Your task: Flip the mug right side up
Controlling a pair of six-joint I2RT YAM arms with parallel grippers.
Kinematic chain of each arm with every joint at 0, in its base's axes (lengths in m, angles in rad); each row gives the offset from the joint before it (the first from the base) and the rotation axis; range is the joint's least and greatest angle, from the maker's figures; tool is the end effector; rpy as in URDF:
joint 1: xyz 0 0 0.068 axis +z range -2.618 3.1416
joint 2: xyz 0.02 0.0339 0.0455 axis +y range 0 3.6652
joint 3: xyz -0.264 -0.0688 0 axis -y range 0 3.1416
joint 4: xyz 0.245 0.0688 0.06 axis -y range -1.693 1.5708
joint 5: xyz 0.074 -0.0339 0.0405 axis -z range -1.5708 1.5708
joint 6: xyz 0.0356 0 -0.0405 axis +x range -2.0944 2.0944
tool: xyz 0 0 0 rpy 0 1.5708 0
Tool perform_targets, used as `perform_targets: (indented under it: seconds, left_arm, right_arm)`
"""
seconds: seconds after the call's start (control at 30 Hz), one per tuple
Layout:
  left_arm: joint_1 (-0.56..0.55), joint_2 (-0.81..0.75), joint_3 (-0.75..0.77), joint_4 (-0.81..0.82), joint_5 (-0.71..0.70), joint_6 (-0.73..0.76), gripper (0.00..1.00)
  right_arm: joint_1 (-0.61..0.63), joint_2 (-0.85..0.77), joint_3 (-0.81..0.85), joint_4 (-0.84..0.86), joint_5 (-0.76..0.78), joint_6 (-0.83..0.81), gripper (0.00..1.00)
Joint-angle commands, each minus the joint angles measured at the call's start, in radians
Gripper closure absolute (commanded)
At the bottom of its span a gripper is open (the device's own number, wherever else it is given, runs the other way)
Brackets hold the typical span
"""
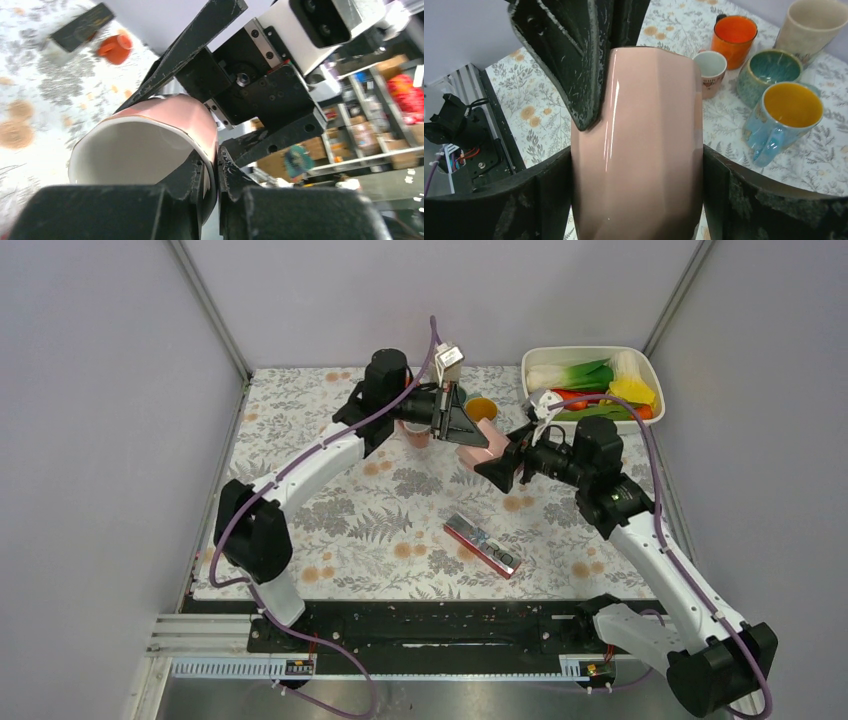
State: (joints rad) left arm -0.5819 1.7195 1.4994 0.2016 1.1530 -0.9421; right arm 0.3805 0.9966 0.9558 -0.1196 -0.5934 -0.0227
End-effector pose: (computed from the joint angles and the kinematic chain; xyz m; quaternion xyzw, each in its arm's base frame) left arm 0.3161 -0.2469 0.3780 0.2685 0.6570 -0.6869 0.1563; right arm 0.2025 0.1024 0.3686 -0.3315 0.6755 0.3294 0.5704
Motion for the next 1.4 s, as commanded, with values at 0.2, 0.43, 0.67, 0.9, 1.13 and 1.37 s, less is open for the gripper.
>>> perform_targets:
  seconds: [0.2, 0.43, 0.67, 0.9, 1.13, 1.37]
  left_arm:
    - [-0.042, 0.041, 0.153, -0.736, -0.483, 0.819, 1.0]
    - [-0.075, 0.066, 0.143, -0.778, -0.723, 1.095, 1.0]
    - [-0.116, 0.085, 0.174, -0.772, -0.914, 1.385, 1.0]
    - [-0.144, 0.149, 0.156, -0.741, -0.928, 1.515, 1.0]
    - [-0.149, 0.24, 0.197, -0.751, -0.995, 1.549, 1.0]
    - [-0.15, 0.307, 0.244, -0.774, -1.04, 1.564, 1.0]
  right_arm:
    - [0.0, 0.061, -0.04, -0.009, 0.097, -0.064, 0.01]
    - [0.0, 0.072, -0.026, -0.064, 0.127, -0.113, 0.01]
    - [0.0, 0.019, -0.034, -0.098, 0.163, -0.13, 0.01]
    - [-0.011, -0.022, -0.038, -0.195, 0.438, -0.171, 0.01]
    - [-0.162, -0.018, -0.025, -0.229, 0.569, -0.006, 0.01]
    - [-0.257, -0.005, 0.0, -0.319, 0.861, 0.122, 0.01]
